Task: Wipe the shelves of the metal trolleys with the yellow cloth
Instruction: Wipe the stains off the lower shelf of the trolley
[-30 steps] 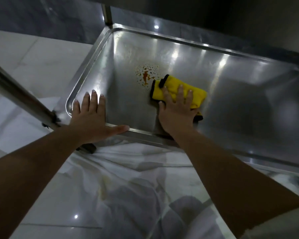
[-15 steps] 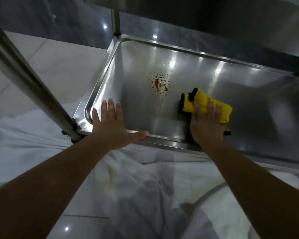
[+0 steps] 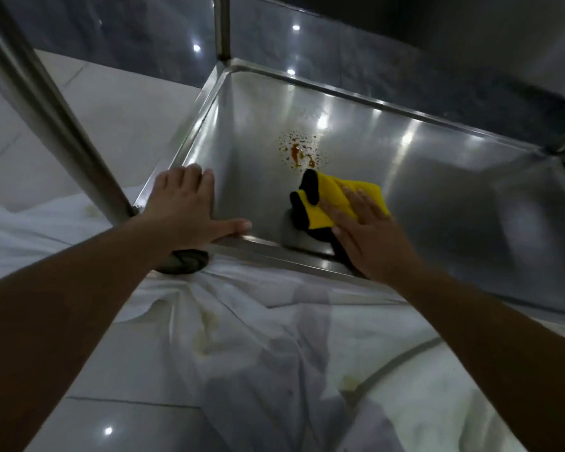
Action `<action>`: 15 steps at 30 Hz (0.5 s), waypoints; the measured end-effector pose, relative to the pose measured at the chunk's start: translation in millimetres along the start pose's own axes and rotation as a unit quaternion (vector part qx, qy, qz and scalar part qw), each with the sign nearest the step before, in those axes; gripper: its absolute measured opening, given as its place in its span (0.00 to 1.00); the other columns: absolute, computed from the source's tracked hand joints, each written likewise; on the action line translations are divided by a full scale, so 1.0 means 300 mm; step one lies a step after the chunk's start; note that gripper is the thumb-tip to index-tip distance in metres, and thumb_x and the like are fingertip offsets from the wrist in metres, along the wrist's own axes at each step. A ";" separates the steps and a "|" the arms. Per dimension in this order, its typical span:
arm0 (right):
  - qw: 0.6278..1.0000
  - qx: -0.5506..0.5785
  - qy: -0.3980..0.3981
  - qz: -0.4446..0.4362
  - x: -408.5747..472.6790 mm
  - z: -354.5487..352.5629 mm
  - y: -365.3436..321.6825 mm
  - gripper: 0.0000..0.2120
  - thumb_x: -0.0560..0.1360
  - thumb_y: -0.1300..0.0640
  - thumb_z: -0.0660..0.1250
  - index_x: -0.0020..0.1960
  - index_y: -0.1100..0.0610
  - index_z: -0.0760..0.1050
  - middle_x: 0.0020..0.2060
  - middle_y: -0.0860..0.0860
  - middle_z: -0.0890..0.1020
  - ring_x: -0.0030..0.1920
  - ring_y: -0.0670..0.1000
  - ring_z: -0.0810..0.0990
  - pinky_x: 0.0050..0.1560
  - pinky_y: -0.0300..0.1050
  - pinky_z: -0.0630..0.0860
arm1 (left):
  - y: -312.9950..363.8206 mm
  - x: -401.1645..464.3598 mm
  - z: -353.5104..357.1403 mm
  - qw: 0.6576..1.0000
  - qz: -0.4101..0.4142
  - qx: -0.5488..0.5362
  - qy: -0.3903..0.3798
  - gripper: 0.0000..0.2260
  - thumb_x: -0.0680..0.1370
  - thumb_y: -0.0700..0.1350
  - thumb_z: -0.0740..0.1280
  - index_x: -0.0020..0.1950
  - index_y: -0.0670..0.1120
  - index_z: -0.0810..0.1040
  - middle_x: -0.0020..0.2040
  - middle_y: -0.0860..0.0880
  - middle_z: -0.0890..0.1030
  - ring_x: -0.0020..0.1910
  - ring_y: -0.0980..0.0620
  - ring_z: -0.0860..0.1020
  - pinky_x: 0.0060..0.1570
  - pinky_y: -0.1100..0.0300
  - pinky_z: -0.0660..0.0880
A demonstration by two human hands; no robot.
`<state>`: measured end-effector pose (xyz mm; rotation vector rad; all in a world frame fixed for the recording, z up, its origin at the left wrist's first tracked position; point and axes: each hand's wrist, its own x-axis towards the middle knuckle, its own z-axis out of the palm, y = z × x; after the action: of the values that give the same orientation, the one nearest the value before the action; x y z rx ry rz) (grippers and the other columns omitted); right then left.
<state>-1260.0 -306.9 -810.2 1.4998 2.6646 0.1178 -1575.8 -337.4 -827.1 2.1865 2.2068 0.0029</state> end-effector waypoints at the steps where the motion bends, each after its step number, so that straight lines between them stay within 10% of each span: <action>1: 1.000 0.009 0.002 0.010 0.000 0.007 0.005 0.24 0.80 0.42 0.41 0.76 0.40 0.48 0.77 0.54 0.53 0.77 0.57 0.50 0.70 0.60 0.59 | -0.006 -0.001 0.009 1.000 0.008 0.000 0.008 0.58 0.61 0.82 0.36 0.76 0.41 0.56 0.73 0.40 0.61 0.72 0.41 0.58 0.70 0.46 0.53; 7: 0.984 0.076 0.046 0.153 0.134 0.046 -0.174 0.23 0.80 0.40 0.49 0.74 0.35 0.54 0.77 0.52 0.54 0.76 0.59 0.48 0.68 0.69 0.56 | -0.002 0.013 0.027 1.000 0.012 -0.001 -0.013 0.53 0.66 0.78 0.35 0.78 0.41 0.46 0.79 0.43 0.46 0.78 0.45 0.43 0.75 0.46 0.39; 15: 0.988 0.122 0.029 0.086 0.406 0.017 -0.425 0.25 0.79 0.40 0.53 0.73 0.32 0.49 0.78 0.50 0.47 0.76 0.59 0.41 0.67 0.75 0.49 | -0.013 0.020 0.037 1.000 0.008 0.015 0.000 0.50 0.69 0.75 0.36 0.79 0.40 0.47 0.79 0.42 0.48 0.78 0.48 0.45 0.75 0.47 0.38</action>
<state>-1430.6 -268.6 -833.1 1.8227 2.6704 -0.1638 -1579.5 -331.7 -838.4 2.2196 2.2048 -0.0295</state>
